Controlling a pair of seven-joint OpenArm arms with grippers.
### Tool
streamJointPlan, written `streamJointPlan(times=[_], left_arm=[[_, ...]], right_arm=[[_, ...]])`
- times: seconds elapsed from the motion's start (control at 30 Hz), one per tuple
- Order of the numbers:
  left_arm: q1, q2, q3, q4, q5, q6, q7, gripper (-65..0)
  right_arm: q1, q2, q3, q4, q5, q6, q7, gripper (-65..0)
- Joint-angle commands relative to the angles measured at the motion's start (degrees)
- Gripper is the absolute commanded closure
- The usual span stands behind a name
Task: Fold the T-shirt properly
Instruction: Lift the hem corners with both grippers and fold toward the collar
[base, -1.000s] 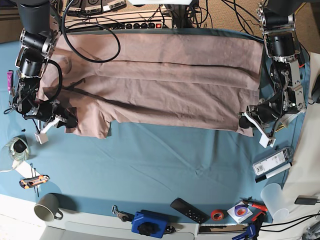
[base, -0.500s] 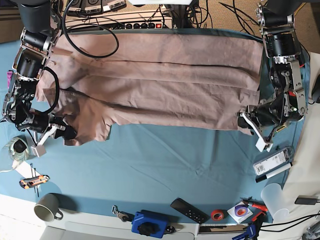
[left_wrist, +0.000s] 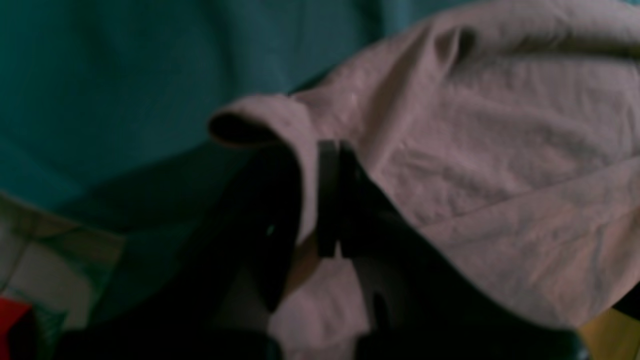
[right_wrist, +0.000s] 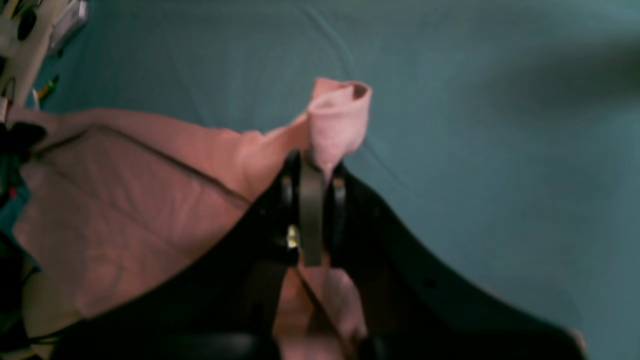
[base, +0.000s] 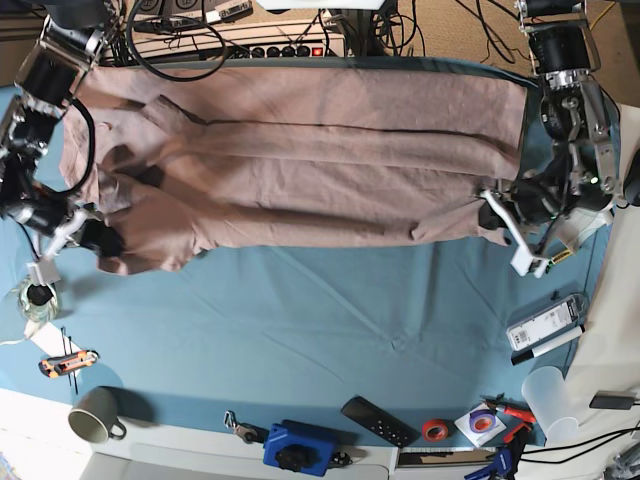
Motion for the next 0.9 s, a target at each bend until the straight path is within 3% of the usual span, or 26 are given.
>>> streamJointPlan(times=[0.0,0.33,0.87], left_arm=[[-0.1,-0.7,-1.3,1.5,-1.2,0.0,-0.6,0.0],[5.9,-0.7,-7.3,5.2,-10.4,-4.8,1.0,0.0],[13.6,-0.7,-7.5,11.5,-9.4,-4.7,0.9,0.0]], right_arm=[[-0.1,1.6,1.6,2.1,1.9,0.1,1.3,0.0],[-7.8,1.6,8.8,3.8,7.0,0.1,1.3,0.0],[-22.3,0.1,19.0,9.3,17.8,0.1,1.3,0.0]])
